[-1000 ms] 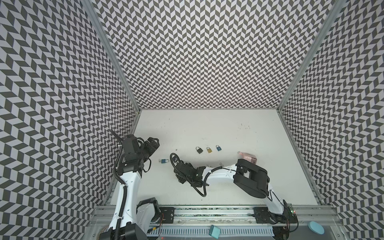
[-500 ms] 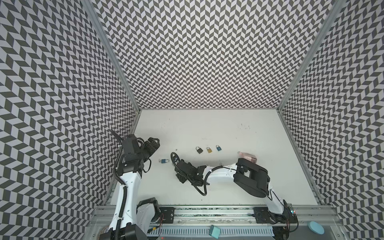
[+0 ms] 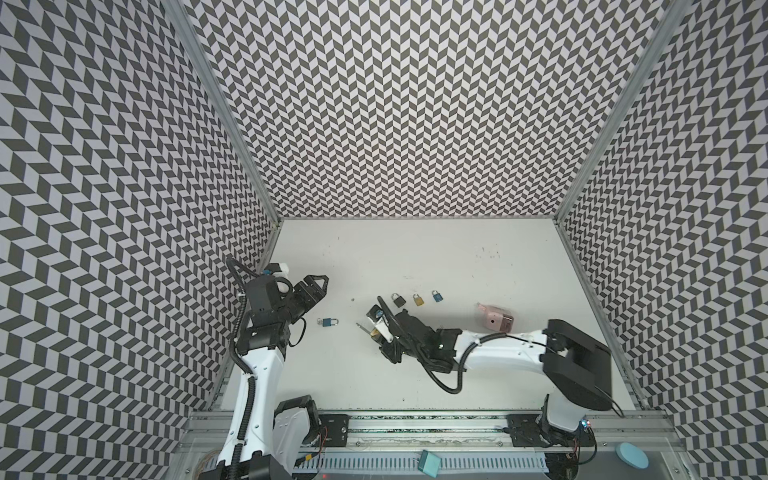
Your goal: Lock with the key
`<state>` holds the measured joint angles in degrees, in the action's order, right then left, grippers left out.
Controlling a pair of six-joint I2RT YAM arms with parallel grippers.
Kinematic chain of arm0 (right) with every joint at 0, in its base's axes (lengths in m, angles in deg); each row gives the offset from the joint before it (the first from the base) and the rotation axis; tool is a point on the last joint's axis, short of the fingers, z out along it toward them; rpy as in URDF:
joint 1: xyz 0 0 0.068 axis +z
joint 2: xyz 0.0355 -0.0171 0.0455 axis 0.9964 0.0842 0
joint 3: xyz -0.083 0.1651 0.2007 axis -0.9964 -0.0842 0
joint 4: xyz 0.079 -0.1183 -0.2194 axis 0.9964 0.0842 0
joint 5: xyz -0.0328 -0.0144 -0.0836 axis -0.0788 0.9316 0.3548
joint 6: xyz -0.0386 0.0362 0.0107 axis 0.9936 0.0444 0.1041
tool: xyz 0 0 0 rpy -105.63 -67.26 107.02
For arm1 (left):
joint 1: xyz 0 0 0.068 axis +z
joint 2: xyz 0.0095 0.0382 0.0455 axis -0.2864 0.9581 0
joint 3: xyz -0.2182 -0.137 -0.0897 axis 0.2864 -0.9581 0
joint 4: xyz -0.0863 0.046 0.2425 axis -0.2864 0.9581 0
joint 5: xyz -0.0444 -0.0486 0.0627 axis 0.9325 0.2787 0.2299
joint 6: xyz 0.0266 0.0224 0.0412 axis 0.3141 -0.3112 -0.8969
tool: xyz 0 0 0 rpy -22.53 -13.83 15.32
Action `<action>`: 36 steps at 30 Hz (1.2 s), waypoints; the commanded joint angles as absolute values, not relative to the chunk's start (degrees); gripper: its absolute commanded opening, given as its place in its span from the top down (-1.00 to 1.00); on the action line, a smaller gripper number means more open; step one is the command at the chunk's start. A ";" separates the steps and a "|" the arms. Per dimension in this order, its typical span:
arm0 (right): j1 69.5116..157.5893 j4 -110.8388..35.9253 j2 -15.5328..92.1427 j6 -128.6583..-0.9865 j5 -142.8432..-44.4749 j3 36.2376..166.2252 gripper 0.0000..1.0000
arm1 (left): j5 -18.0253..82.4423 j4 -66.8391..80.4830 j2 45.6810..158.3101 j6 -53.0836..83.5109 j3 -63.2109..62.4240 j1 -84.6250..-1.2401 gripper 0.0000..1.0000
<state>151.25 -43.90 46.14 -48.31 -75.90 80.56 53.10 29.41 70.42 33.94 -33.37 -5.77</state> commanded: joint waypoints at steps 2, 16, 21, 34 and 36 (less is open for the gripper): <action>146.41 -50.75 34.02 -43.47 -84.41 75.37 1.00 | 60.18 21.72 68.62 31.57 -33.36 -10.60 -0.56; 130.29 -36.36 11.94 -49.77 -106.11 76.96 1.00 | 72.56 -2.55 69.62 33.13 -29.92 -32.75 -0.78; 127.37 -34.10 9.94 -51.28 -115.49 79.29 1.00 | 73.81 -3.20 70.97 30.83 -27.52 -34.61 -0.94; 125.73 -36.60 8.76 -55.62 -125.17 81.08 1.00 | 81.07 -5.39 74.41 27.21 -23.15 -40.74 -0.78; 125.51 -36.82 8.51 -56.14 -125.26 81.05 1.00 | 81.72 -5.48 74.56 27.11 -23.09 -41.23 -0.56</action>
<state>125.99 -32.53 9.99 -54.78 -123.16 79.18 79.06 -3.53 74.72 28.54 -24.91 -40.39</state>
